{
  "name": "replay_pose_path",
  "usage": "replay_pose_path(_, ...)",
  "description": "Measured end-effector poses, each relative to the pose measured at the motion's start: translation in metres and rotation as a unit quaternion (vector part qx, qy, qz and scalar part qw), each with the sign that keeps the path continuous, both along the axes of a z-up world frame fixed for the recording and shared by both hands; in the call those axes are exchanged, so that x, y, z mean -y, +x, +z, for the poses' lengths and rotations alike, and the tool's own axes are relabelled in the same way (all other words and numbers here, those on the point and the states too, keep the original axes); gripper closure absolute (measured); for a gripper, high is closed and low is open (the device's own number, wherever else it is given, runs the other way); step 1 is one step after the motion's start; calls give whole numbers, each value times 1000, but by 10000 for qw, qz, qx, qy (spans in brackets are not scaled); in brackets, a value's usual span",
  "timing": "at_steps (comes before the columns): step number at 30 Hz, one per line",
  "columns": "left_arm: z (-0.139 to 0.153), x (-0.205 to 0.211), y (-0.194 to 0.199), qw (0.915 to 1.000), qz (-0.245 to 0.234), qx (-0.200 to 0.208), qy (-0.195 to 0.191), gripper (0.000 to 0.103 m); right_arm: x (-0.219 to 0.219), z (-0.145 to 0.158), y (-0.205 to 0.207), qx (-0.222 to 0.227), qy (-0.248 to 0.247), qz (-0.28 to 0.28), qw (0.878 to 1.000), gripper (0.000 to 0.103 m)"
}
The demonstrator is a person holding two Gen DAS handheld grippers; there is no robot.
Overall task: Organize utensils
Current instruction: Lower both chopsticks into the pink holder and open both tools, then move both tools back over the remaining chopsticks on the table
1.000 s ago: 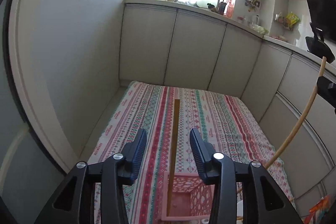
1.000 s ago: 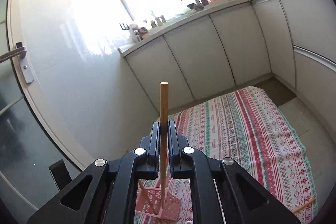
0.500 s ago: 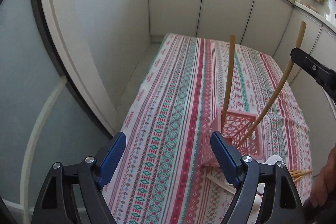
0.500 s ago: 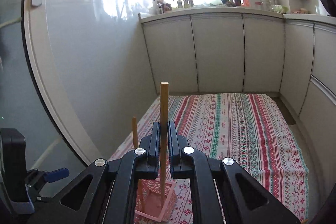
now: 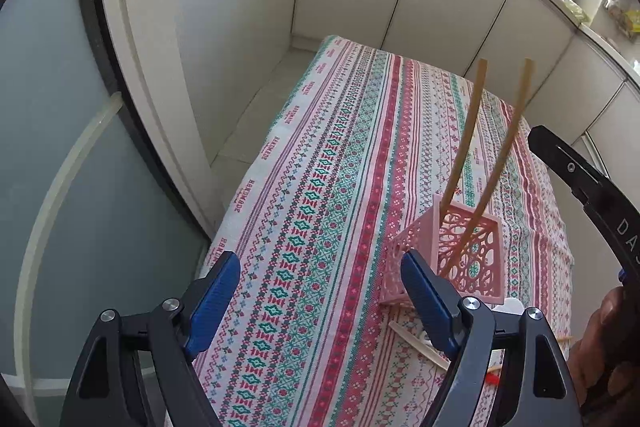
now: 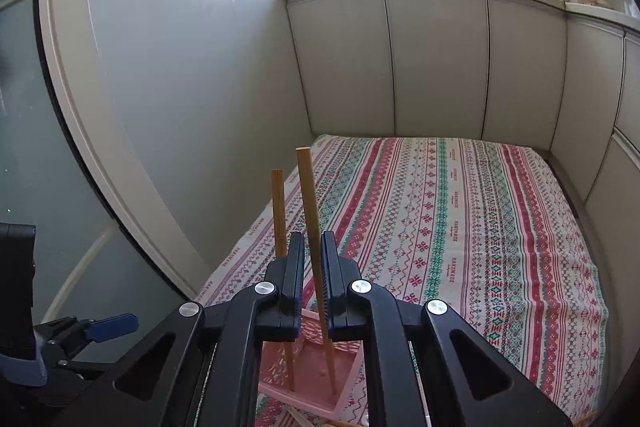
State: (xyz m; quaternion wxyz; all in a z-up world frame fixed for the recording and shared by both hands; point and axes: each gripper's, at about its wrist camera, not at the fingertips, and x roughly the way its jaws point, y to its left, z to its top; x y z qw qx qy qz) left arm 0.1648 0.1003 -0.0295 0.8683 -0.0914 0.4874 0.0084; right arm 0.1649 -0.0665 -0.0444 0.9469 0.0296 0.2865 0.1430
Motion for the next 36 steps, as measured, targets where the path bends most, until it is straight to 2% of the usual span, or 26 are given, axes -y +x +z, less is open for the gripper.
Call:
replay_pose_path(1,1,1,0,10000,-25,-12,6,19,2,1,-1,-19,24,-3,10000,91)
replay_pose_path(3,2,5,0,9999,-96,-47,-2,19,5,4,-4,-36,89,6,10000,80)
replay_pose_path(5,4,9,-1,9999,-155,-38,-34,19,13,7,-8,-53,169,-22,9998,73)
replay_pose_path(8,4,17,-4,9995,-289,-75,-49,19,26,12,-16,-189,209,-125,9995,71)
replay_pose_path(11,3,27,-8,9987,-472,-151,-76,19,48,15,-28,-462,202,-338,9982,68)
replay_pose_path(13,0,35,-11,9978,-615,-238,-87,19,67,15,-38,-660,210,-464,9965,63)
replay_pose_path(15,-1,44,-14,9965,-764,-328,-118,19,88,15,-49,-863,274,-556,9943,52)
replay_pose_path(17,-1,54,-19,9950,-913,-378,-142,19,112,10,-59,-1122,544,-571,9906,49)
replay_pose_path(20,1,74,-27,9926,-1155,-361,-78,19,147,2,-71,-1509,895,-779,9814,47)
replay_pose_path(24,-2,103,-35,9879,-1493,-425,41,19,183,-10,-90,-1893,776,-1159,9720,44)
replay_pose_path(30,-15,156,-46,9722,-2266,-587,92,19,227,-44,-108,-2601,587,-1473,9525,40)
replay_pose_path(36,-37,201,-47,9585,-2726,-768,320,20,268,-76,-116,-3171,581,-1957,9262,40)
